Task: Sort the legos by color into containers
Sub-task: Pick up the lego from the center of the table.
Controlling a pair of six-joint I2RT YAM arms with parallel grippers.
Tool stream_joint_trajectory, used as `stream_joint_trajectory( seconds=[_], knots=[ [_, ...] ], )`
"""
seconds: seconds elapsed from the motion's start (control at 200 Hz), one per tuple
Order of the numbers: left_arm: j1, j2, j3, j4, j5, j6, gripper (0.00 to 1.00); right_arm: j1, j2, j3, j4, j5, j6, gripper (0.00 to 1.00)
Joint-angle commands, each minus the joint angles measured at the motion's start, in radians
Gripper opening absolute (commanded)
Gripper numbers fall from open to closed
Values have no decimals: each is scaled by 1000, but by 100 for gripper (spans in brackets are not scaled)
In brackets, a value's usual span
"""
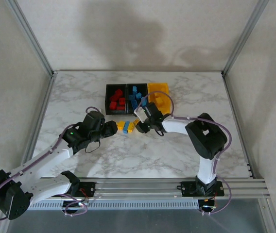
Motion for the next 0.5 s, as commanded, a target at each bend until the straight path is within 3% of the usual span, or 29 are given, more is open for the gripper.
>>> stream_joint_trajectory(
  seconds=[0.0, 0.24, 0.496],
  knots=[
    [10, -3, 0, 15, 6, -9, 62, 11, -135, -37, -21, 20, 48, 29],
    [4, 38, 7, 138, 92, -18, 62, -62, -343, -67, -70, 40, 171, 30],
    [-39, 144, 98, 240, 132, -33, 62, -182, -311, 109, -229, 84, 305, 32]
  ],
)
